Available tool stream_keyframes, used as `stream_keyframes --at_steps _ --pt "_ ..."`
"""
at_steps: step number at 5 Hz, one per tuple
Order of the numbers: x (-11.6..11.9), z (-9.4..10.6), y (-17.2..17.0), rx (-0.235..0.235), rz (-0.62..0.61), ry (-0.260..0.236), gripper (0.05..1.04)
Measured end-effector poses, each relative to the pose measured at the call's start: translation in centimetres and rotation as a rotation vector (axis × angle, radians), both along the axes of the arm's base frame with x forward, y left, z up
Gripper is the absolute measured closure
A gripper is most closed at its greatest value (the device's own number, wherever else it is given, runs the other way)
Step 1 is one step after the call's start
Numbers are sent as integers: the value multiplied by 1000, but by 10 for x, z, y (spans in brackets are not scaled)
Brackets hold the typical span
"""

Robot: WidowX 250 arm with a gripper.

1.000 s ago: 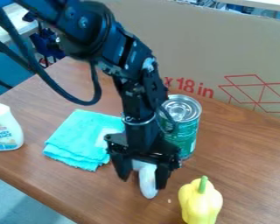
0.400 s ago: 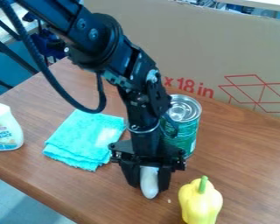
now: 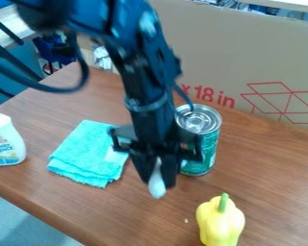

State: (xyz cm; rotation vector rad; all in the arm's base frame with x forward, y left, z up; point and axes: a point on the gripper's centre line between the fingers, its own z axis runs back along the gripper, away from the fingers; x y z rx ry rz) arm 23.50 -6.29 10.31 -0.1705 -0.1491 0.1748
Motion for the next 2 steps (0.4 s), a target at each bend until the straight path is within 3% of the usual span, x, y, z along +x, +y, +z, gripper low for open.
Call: stream_keyframes --at_steps 1,2 --pt "-9 31 22 -8 -50 6 756" --pt "-3 64 50 5 -111 25 755"
